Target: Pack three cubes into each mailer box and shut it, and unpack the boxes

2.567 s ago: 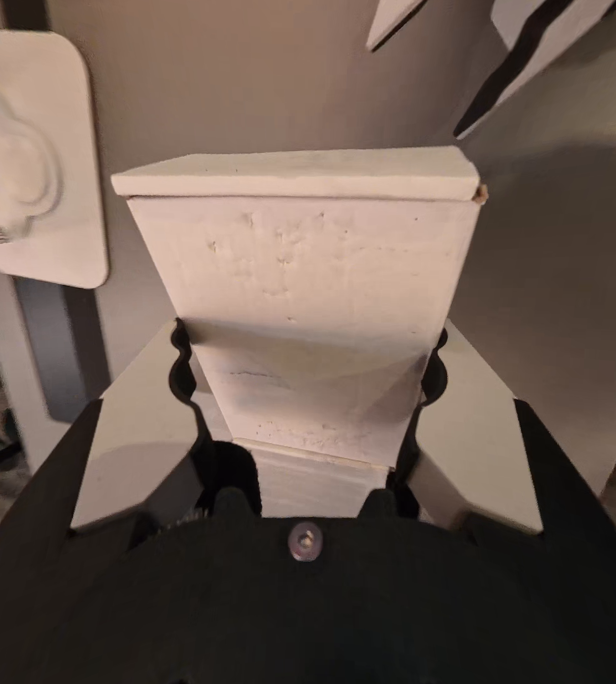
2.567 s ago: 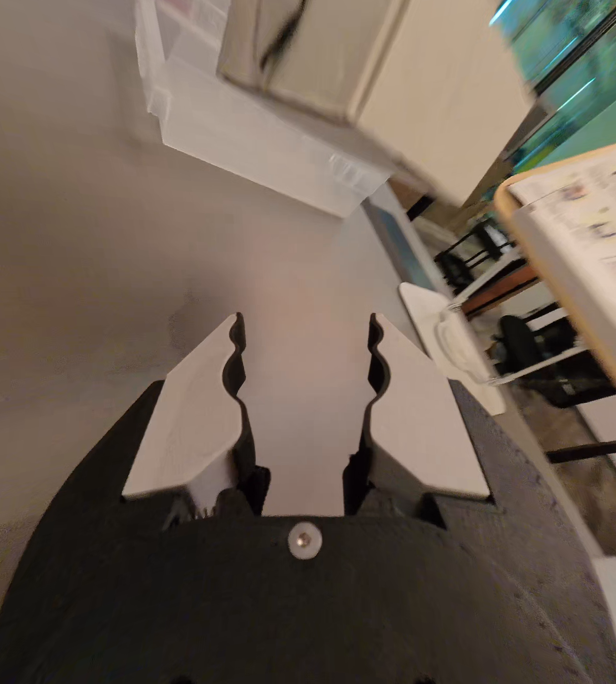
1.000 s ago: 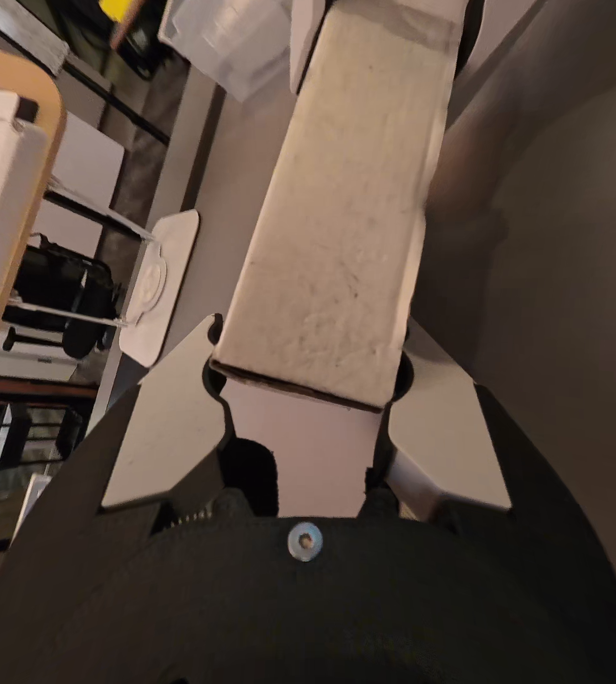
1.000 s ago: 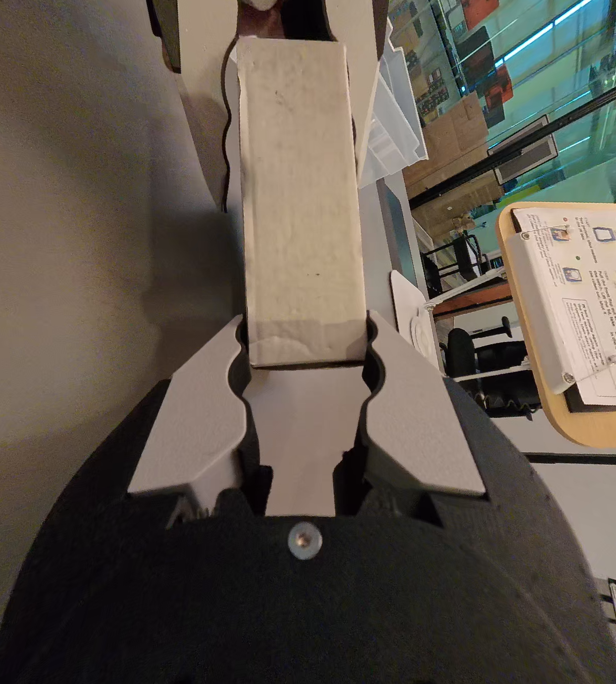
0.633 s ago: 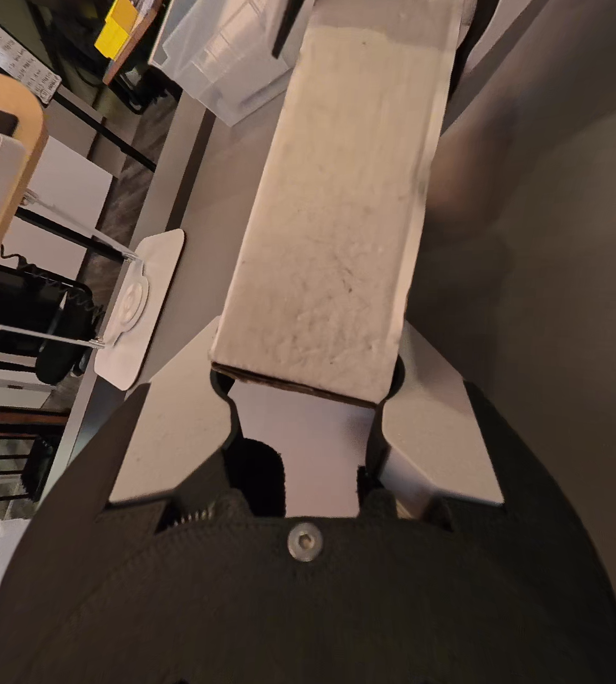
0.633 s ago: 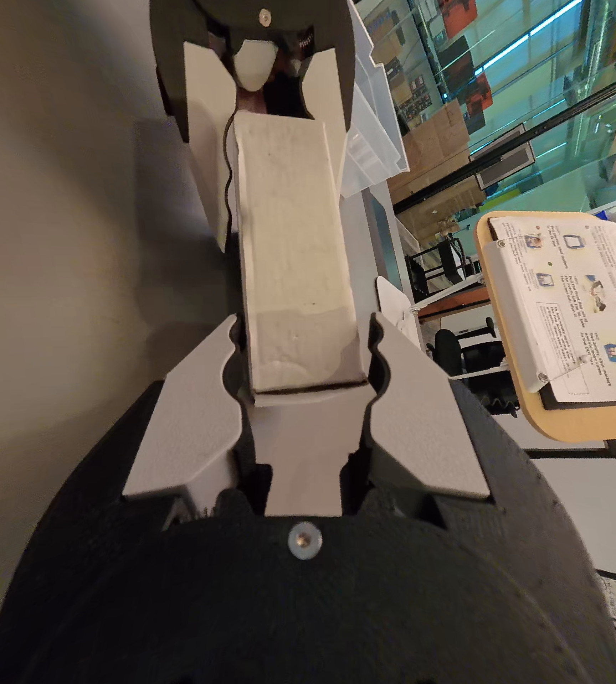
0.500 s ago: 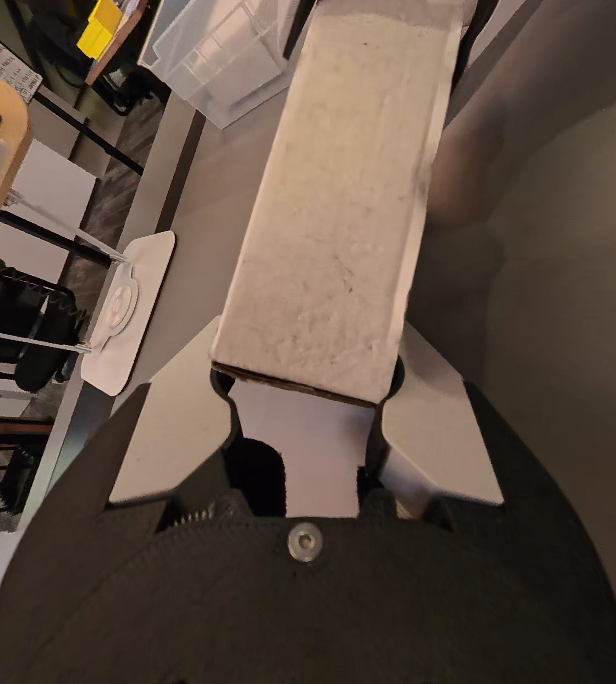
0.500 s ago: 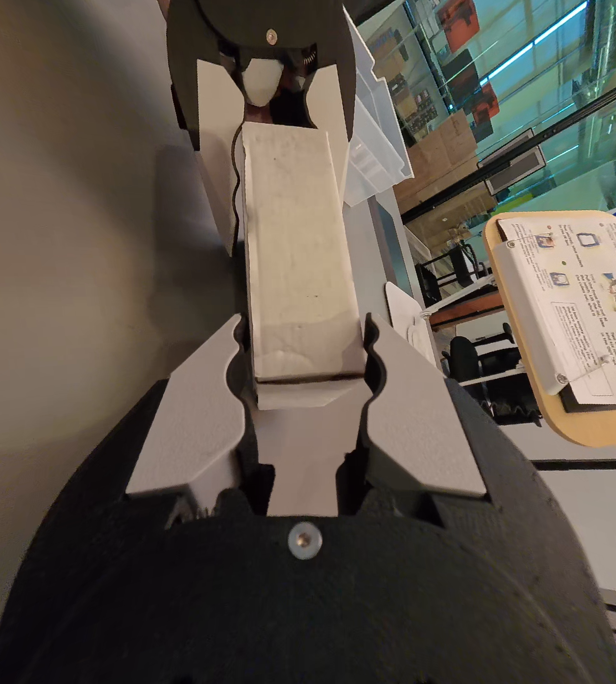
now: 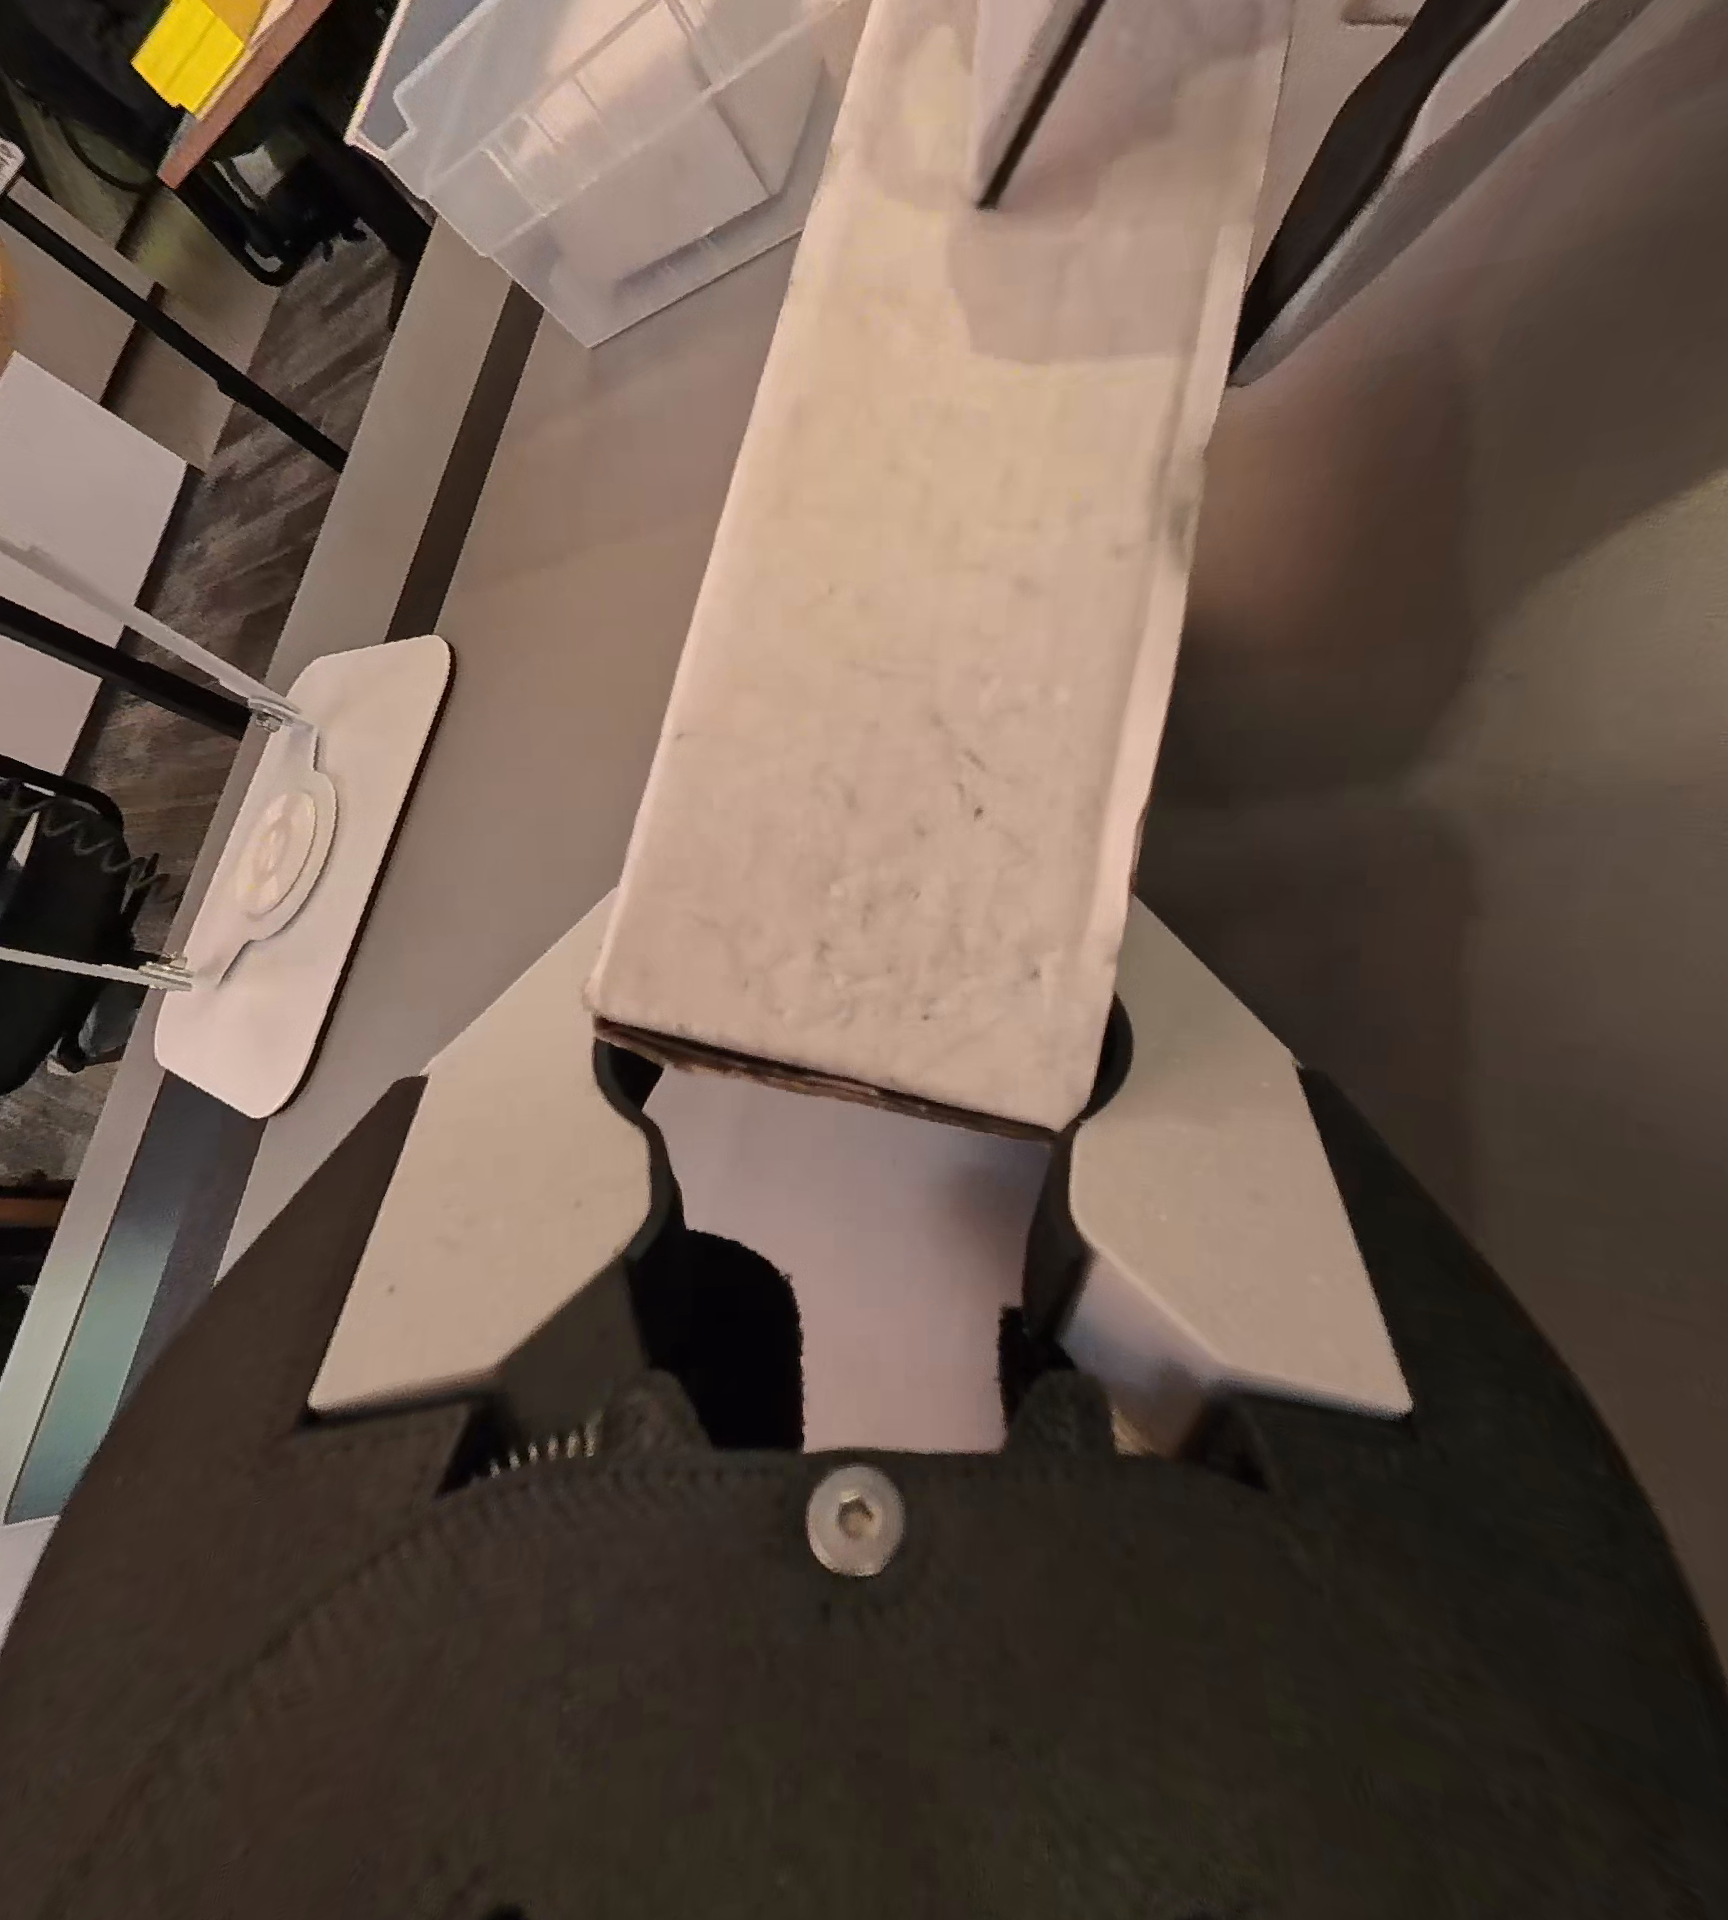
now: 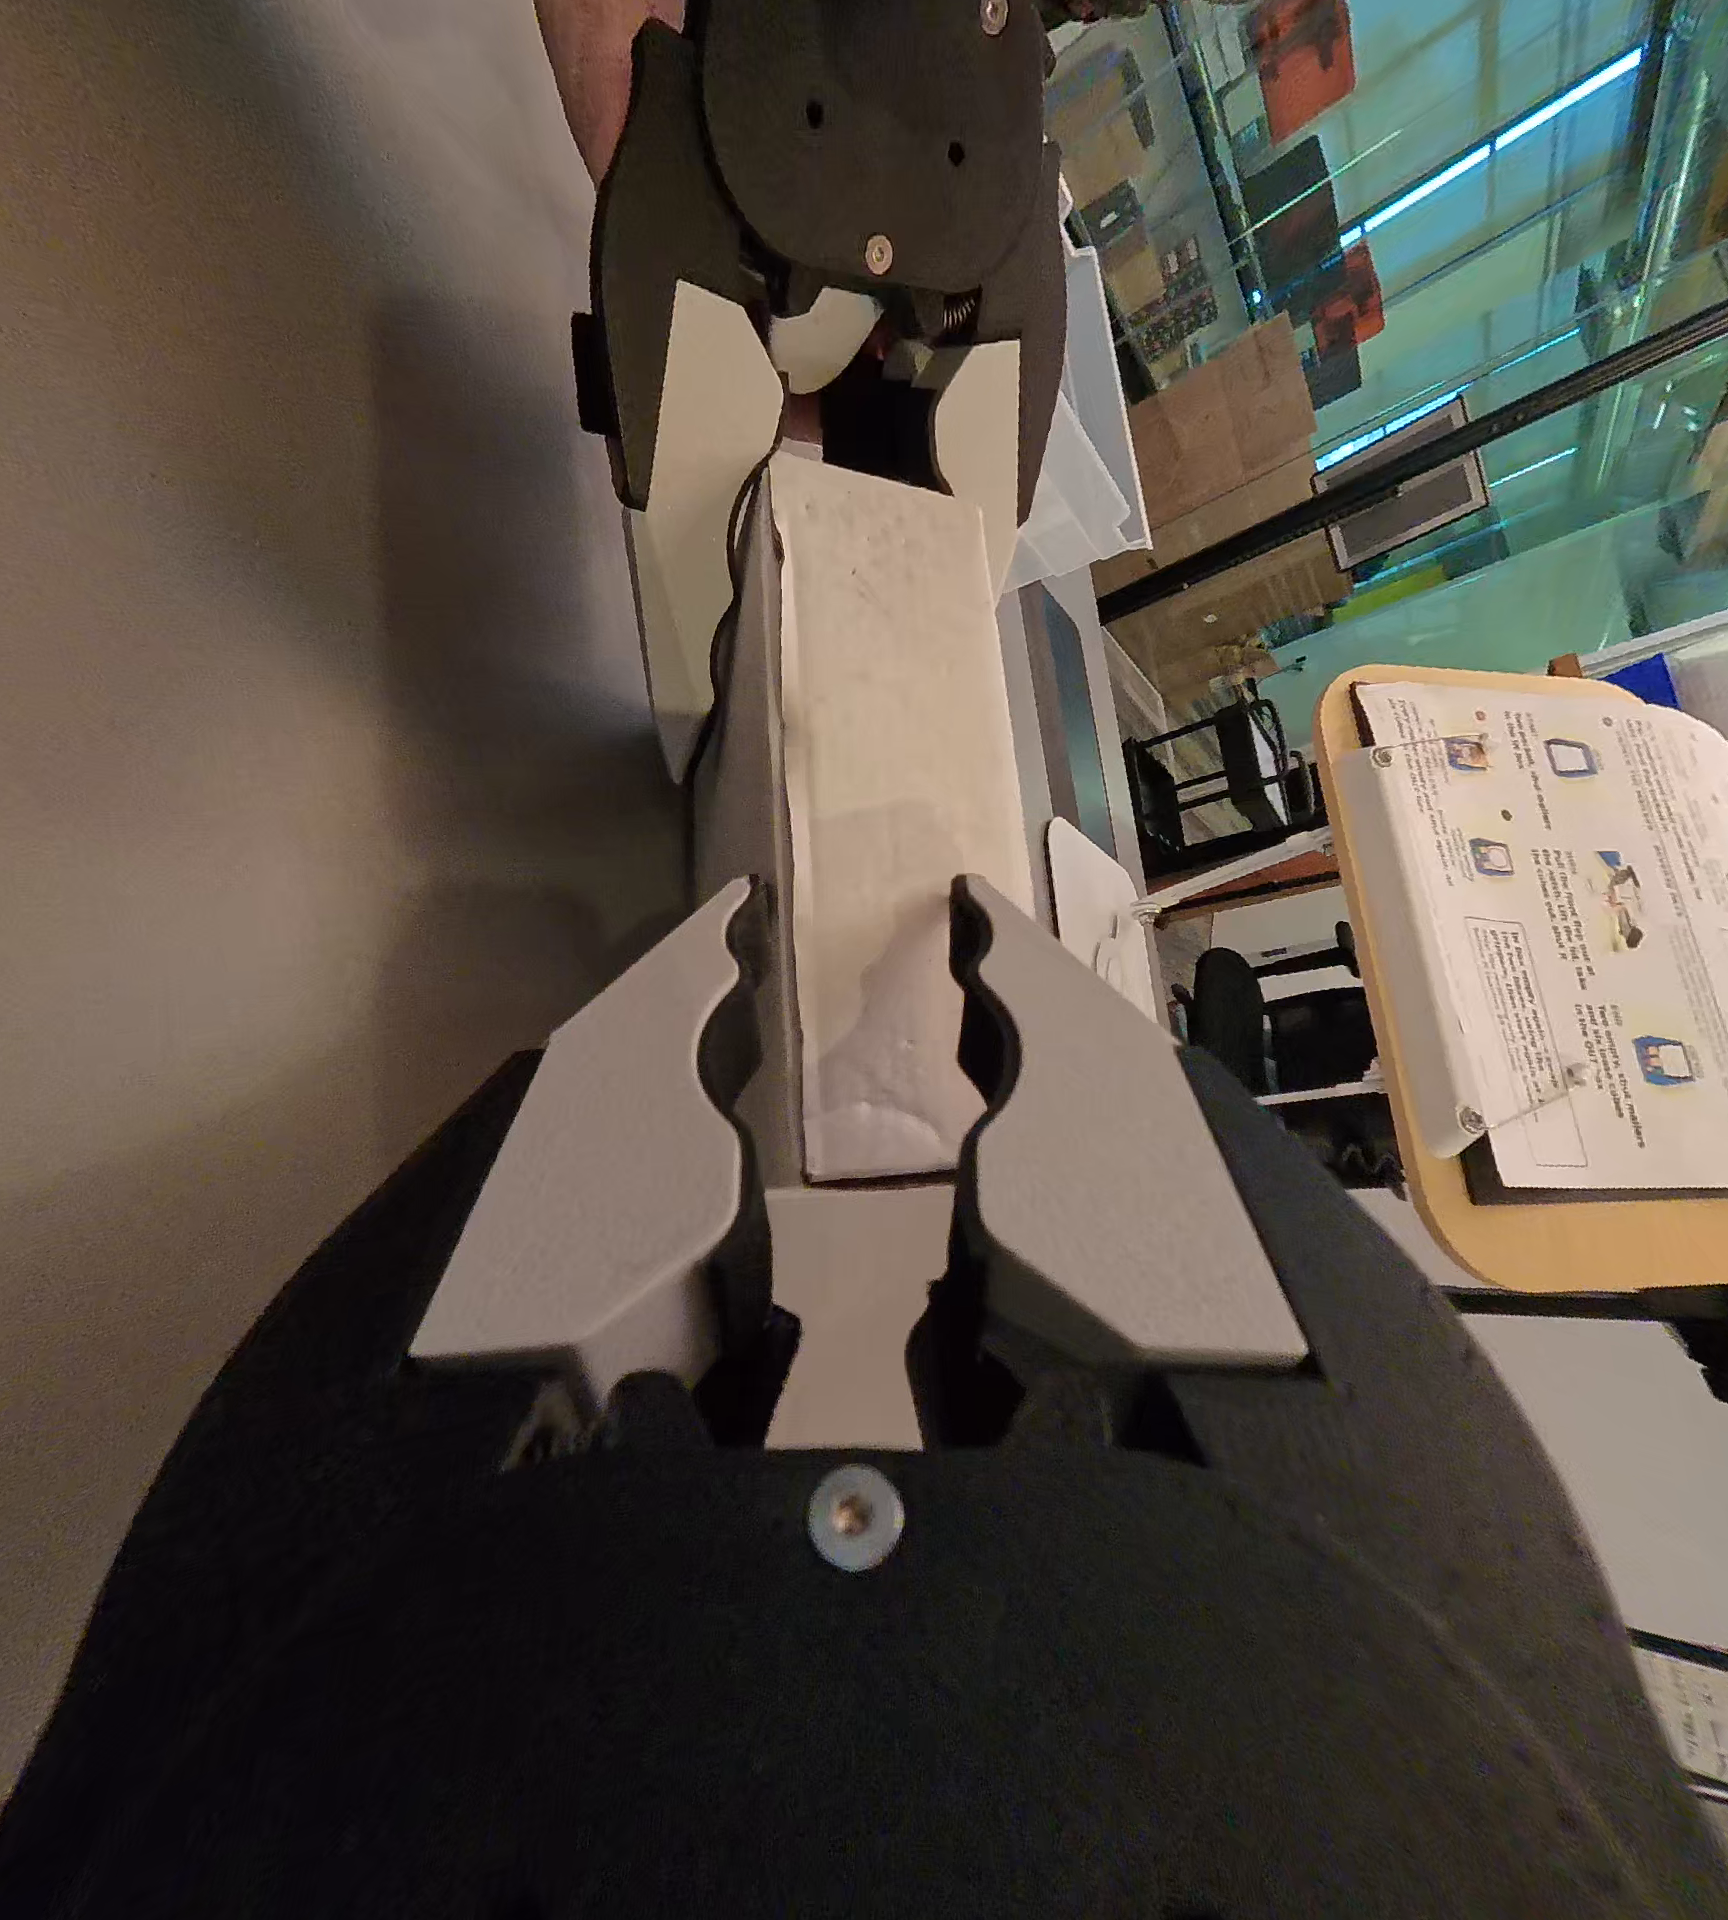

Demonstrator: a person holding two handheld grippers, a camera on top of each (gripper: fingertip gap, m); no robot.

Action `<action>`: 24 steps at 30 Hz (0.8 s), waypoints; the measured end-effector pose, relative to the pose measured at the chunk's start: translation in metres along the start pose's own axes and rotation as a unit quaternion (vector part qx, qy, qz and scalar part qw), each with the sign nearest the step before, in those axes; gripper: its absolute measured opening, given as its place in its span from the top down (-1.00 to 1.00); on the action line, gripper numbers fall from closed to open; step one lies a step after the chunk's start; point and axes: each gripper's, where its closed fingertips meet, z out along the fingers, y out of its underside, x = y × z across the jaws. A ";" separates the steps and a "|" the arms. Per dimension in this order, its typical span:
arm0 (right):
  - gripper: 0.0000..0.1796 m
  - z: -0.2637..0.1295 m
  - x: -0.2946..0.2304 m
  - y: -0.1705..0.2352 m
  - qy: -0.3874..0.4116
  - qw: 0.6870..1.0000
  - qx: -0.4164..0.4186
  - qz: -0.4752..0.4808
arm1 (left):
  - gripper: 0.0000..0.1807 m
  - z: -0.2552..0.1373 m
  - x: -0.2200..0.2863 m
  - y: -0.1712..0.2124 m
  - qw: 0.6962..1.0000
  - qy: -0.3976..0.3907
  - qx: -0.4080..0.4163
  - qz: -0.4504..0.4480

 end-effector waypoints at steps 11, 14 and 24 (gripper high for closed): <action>1.00 -0.003 -0.003 -0.006 -0.038 0.997 0.034 0.054 | 0.17 0.001 -0.003 0.002 1.000 0.002 -0.012 0.004; 1.00 -0.005 -0.001 -0.010 -0.041 0.994 0.058 0.081 | 0.18 0.000 -0.002 0.004 1.000 -0.001 -0.017 0.016; 1.00 -0.011 0.001 -0.011 -0.076 0.980 0.078 0.167 | 0.21 0.003 -0.003 0.006 0.997 -0.004 -0.051 0.051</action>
